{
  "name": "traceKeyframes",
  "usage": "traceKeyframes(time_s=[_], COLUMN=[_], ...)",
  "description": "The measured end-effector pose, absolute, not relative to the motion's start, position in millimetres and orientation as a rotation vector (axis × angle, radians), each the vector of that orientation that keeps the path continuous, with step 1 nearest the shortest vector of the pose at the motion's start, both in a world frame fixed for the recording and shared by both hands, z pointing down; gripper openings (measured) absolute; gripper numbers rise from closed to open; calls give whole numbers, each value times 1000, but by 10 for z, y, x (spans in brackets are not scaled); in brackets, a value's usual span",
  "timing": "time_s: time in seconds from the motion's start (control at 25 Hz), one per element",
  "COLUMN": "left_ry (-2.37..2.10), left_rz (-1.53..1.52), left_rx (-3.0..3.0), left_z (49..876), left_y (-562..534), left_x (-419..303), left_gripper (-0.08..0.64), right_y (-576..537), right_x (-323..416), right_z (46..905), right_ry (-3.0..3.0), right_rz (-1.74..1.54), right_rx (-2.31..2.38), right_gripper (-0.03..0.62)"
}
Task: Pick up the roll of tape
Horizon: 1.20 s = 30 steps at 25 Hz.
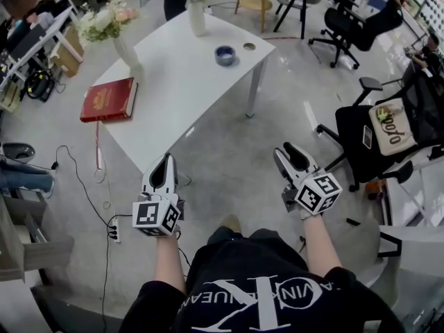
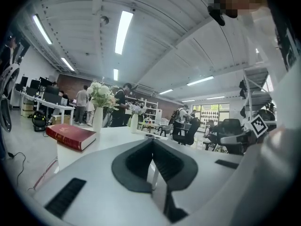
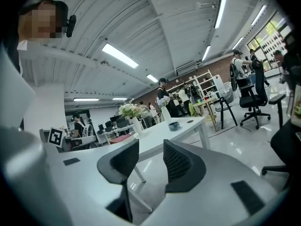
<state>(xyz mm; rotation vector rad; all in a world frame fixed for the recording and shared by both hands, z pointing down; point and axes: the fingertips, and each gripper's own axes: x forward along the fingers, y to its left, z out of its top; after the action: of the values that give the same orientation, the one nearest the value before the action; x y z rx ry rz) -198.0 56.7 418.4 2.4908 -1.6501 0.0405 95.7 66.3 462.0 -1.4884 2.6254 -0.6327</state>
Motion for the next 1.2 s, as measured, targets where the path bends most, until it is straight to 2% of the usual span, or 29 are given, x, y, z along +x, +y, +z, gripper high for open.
traceKeyframes(time_s=[0.44,1.2], left_ry=[-1578,-1694], left_rz=[52,89], left_rx=[2481,2348], left_z=[4388,4487], left_y=[-158,-1770], left_x=[-1785,-1548], left_gripper=[-2,-2], right_y=[75,-2049], right_x=[1071,1015], right_z=[4769,4968], right_ry=[2610,2772], right_rz=[-698,-838], right_rx=[-1514,-1250], right_gripper=[176,169])
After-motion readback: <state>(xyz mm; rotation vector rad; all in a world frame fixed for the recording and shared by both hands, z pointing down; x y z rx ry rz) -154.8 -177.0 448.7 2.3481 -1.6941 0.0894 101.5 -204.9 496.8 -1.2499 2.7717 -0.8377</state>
